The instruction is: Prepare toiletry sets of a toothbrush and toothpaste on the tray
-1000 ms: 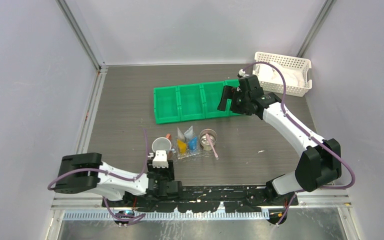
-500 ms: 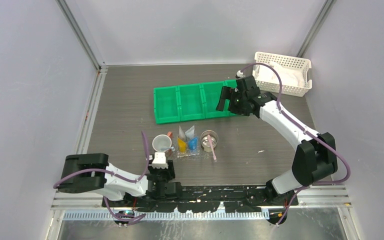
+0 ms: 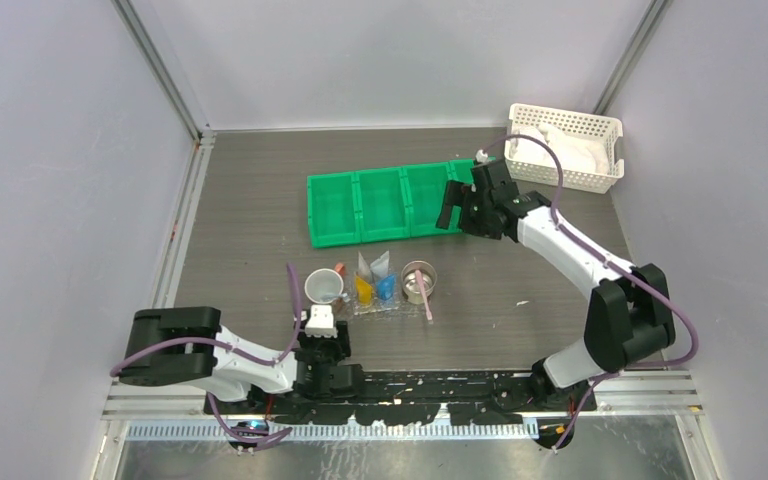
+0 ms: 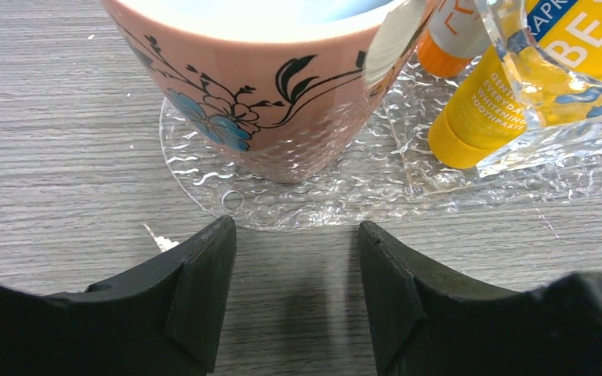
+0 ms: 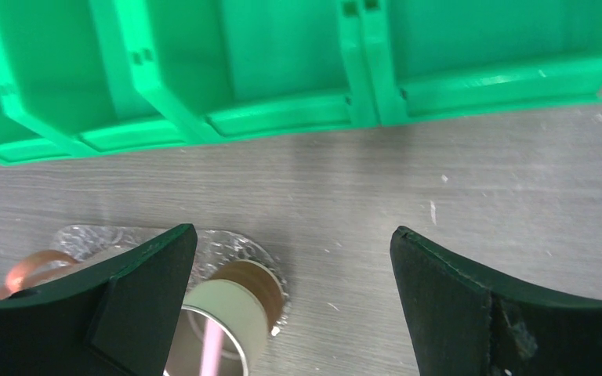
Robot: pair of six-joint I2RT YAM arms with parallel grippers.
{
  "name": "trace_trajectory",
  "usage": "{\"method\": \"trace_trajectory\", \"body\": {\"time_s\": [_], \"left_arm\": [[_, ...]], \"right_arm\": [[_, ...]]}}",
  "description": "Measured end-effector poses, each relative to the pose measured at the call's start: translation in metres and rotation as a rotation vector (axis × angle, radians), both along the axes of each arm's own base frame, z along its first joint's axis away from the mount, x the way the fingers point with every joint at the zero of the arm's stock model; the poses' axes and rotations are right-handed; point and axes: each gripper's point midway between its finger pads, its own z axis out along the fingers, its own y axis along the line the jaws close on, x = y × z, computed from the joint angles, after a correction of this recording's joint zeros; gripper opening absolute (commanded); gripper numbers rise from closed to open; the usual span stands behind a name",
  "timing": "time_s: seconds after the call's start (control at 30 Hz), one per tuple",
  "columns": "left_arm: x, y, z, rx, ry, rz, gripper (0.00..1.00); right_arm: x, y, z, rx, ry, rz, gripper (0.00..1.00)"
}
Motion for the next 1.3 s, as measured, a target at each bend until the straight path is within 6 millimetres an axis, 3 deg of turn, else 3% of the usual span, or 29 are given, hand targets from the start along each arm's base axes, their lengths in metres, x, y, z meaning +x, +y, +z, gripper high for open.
{"method": "trace_trajectory", "body": {"time_s": [0.27, 0.37, 0.47, 0.63, 0.83, 0.97, 1.1, 1.3], "left_arm": [[0.004, 0.001, 0.0, -0.008, -0.015, 0.01, 0.62], [0.005, 0.002, -0.001, -0.013, -0.022, 0.013, 0.61], [0.005, 0.002, -0.001, -0.013, -0.024, 0.013, 0.61], [0.006, 0.002, -0.001, -0.016, -0.026, 0.012, 0.61], [0.006, 0.002, -0.001, -0.016, -0.026, 0.012, 0.61], [0.006, 0.002, -0.001, -0.017, -0.027, 0.012, 0.61], [0.006, 0.002, -0.001, -0.018, -0.027, 0.013, 0.61], [0.006, 0.002, -0.001, -0.019, -0.027, 0.014, 0.61]], "right_arm": [[-0.062, -0.028, -0.023, -0.098, -0.019, -0.061, 1.0], [-0.082, -0.027, -0.024, -0.122, -0.069, -0.058, 1.0], [-0.104, -0.01, -0.027, -0.132, -0.114, -0.004, 1.0], [-0.137, -0.004, -0.041, -0.16, -0.184, 0.022, 1.0], [-0.152, -0.03, -0.059, -0.162, -0.241, -0.089, 1.0], [-0.154, -0.035, -0.064, -0.142, -0.257, -0.131, 1.0], [-0.164, -0.022, -0.073, -0.106, -0.251, -0.114, 1.0], [-0.201, 0.002, -0.101, -0.104, -0.221, -0.001, 1.0]]}}
